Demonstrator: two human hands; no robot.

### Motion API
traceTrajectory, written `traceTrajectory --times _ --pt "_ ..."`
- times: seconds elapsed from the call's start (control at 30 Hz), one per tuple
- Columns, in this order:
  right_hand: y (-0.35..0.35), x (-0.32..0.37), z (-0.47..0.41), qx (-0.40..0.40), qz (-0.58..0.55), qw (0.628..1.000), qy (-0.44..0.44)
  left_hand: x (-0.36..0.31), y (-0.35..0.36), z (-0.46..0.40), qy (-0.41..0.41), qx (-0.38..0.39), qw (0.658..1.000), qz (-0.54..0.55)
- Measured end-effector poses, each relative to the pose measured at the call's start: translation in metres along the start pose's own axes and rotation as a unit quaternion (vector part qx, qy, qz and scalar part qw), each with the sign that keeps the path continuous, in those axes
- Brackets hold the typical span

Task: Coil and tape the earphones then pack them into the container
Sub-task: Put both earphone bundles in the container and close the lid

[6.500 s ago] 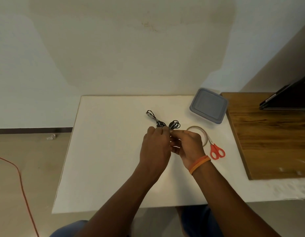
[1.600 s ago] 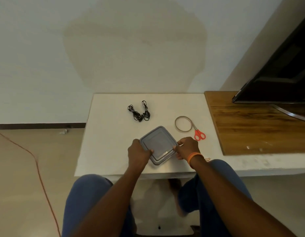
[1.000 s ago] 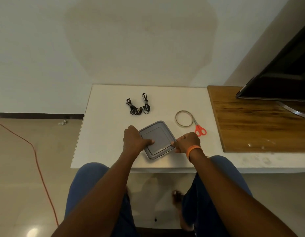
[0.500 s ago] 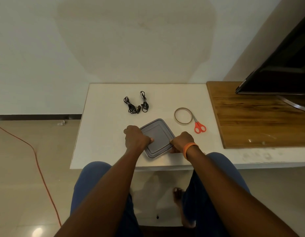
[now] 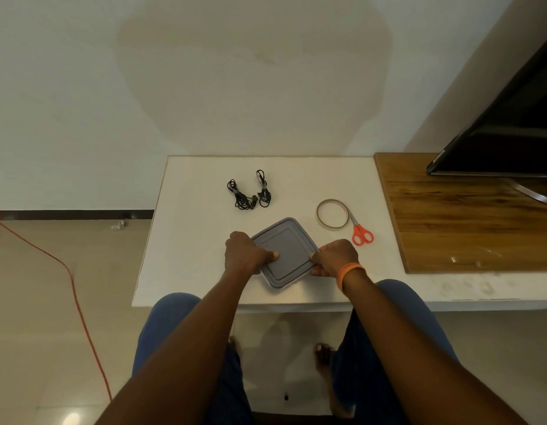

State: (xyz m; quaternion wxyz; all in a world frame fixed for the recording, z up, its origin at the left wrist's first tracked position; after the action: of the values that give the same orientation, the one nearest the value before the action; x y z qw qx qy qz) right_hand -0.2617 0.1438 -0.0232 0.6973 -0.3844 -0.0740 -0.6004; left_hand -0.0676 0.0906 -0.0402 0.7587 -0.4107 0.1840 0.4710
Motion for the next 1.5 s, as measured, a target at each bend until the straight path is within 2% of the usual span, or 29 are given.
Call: traceTrajectory --times 0.1,0.17,0.27,0.33,0.43,0.6,0.77,0.83,0.9,1.0,1.13,1.37,1.5 --pt "-0.007 0.0 -0.005 0.018 -0.071 0.997 0.034 -0.001 -0.001 0.008 0.057 -0.014 0.995 -0.085" --pt "-0.008 0.0 -0.003 0.031 -0.102 0.993 0.044 -0.007 0.004 0.02 0.139 -0.015 0.979 -0.147" --pt "-0.009 0.002 0.004 0.028 -0.11 0.993 0.037 -0.015 0.017 0.032 0.252 0.03 0.929 -0.27" --pt "-0.011 -0.001 0.003 0.023 -0.108 0.993 0.029 -0.012 0.025 0.034 0.276 0.052 0.896 -0.345" --pt "-0.011 -0.006 0.0 0.023 -0.128 0.991 0.01 -0.009 0.028 0.035 0.293 0.041 0.882 -0.366" --pt "-0.018 -0.012 -0.001 -0.001 -0.161 0.987 0.026 -0.014 0.022 0.031 0.282 0.03 0.921 -0.266" --pt "-0.014 -0.013 -0.002 -0.058 -0.031 0.996 -0.066 -0.018 0.012 0.032 0.247 0.069 0.958 -0.13" --pt "-0.01 -0.012 -0.002 -0.072 0.006 0.994 -0.082 -0.02 0.007 0.03 0.228 0.091 0.967 -0.073" --pt "-0.009 -0.012 -0.003 -0.081 0.01 0.993 -0.081 -0.024 0.002 0.031 0.203 0.118 0.972 0.029" --pt "-0.009 -0.012 -0.005 -0.098 0.001 0.992 -0.075 -0.033 -0.012 0.035 0.155 0.133 0.961 0.185" --pt "-0.009 -0.01 -0.007 -0.121 0.011 0.989 -0.081 -0.031 -0.038 0.03 0.09 0.084 0.951 0.284" --pt "-0.01 -0.003 -0.008 -0.145 -0.007 0.987 -0.071 -0.01 -0.067 0.018 0.02 -0.028 0.925 0.378" --pt "-0.009 0.001 -0.008 -0.151 -0.005 0.986 -0.065 0.015 -0.081 0.007 -0.068 -0.081 0.915 0.39"
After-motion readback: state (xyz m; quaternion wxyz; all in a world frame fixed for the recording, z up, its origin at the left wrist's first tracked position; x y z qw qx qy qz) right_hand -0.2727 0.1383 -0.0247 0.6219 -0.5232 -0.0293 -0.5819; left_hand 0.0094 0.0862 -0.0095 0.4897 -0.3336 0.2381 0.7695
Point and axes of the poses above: each hand's wrist, its own z-axis away from the middle knuckle, its own y-axis out of the palm, x = y × z, the point moved 3 cm from there along -z, towards the middle knuckle, and after that the axes turned 9 degrees about z, right-handed, at the moved point
